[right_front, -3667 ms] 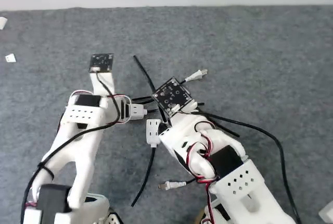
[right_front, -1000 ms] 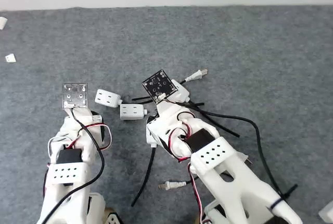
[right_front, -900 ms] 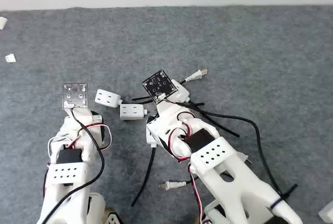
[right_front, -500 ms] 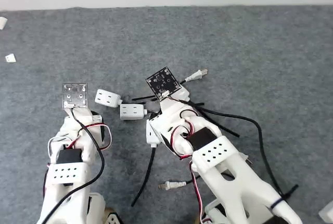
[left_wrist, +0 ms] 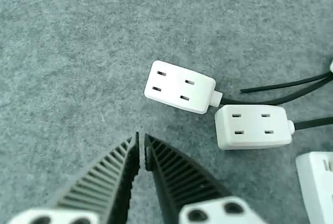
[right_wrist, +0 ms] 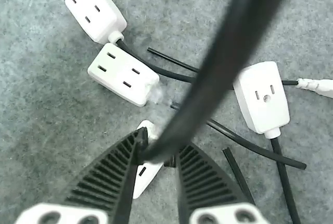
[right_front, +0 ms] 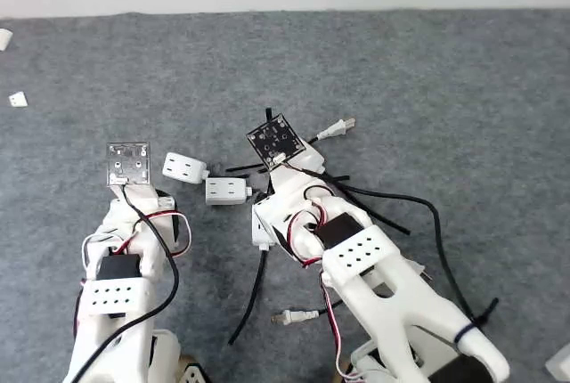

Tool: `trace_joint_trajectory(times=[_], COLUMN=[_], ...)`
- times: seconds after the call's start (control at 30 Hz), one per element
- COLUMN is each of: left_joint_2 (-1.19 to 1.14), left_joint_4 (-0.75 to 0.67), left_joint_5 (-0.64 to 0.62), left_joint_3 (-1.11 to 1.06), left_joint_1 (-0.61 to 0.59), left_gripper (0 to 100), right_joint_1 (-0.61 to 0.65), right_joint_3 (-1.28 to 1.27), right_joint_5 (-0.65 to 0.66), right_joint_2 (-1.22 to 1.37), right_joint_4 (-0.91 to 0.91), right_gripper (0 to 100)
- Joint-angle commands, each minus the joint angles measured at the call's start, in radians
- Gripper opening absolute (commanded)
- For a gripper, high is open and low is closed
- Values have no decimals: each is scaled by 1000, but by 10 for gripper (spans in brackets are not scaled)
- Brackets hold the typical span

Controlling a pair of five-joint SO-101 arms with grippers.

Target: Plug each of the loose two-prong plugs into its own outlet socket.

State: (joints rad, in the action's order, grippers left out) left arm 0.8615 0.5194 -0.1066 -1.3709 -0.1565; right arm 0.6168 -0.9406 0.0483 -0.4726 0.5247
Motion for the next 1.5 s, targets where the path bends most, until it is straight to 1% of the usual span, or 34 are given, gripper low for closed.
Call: trace_joint_trajectory(times=[0.0,0.3,0.47,0.7,0.93,1.13,1.47], left_joint_2=[18,18,18,18,18,18,18], left_joint_4=[-26,-26,-26,-26,-26,-26,-26], left_joint_5=[-3,-3,-3,-2,-2,-2,-2], left_joint_3=[7,7,7,7,7,5,5], left_joint_1=[-6,-8,-8,-8,-8,-8,-8], left_gripper=[14,14,14,14,15,15,15], right_joint_1=[-7,-4,30,31,31,28,31], right_joint_3=[55,55,49,48,46,29,81], right_joint_5=[-5,-11,-11,-8,-2,31,75], right_joint_2=[1,12,13,13,13,4,10], right_joint_4=[-16,-45,-41,38,50,50,56], right_gripper=[8,8,8,8,8,8,8])
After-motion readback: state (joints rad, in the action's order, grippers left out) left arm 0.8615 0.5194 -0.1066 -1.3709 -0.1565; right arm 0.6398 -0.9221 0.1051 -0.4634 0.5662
